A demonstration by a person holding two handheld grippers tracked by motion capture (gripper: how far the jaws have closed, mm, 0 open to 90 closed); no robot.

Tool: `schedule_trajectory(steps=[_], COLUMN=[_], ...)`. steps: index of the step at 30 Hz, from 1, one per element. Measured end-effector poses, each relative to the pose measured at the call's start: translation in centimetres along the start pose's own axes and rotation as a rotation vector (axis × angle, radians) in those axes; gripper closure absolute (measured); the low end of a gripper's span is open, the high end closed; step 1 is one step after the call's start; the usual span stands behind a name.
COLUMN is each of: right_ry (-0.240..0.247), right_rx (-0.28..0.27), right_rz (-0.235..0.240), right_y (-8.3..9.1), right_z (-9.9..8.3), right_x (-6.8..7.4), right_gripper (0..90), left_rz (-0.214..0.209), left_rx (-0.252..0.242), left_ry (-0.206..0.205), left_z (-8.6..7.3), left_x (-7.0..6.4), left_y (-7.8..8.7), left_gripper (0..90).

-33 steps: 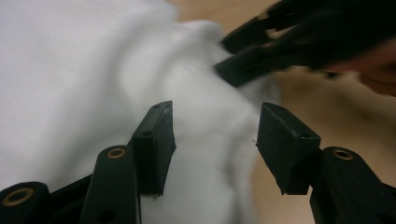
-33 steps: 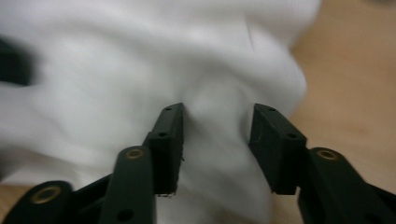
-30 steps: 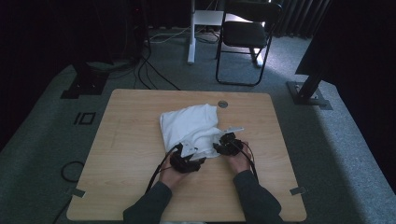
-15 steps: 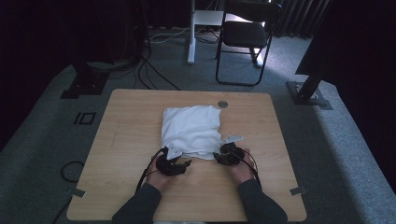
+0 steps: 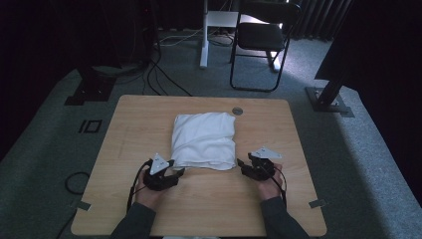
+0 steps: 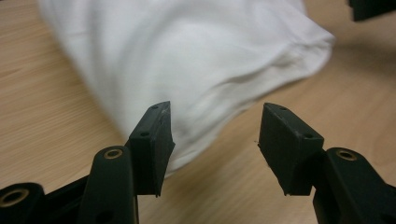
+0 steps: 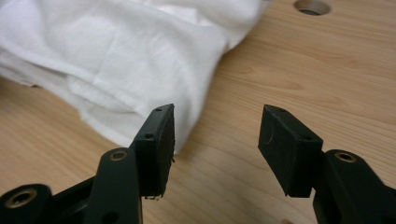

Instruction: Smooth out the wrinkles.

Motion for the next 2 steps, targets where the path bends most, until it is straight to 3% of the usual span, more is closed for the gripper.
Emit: schedule_trajectory(steps=[2], right_ry=[-0.008], right_rx=[-0.003], right_rz=[-0.003], right_y=[0.06], right_z=[0.03], right_x=[-0.16], right_gripper=[43.9], left_rz=[0.019], left_rx=[-0.003], left_ry=[0.020], left_z=[-0.16], left_x=[0.72], left_y=[0.32], left_gripper=[44.8])
Point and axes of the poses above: each handheld gripper's, and its own axes: y roughly backward along the jaws, z roughly out of its top, x roughly to its left, the point moved 7 cm from there along -y, roughly forward along the jaws, and after that the axes turned 15 degrees about -y, right-handed, at the moved point
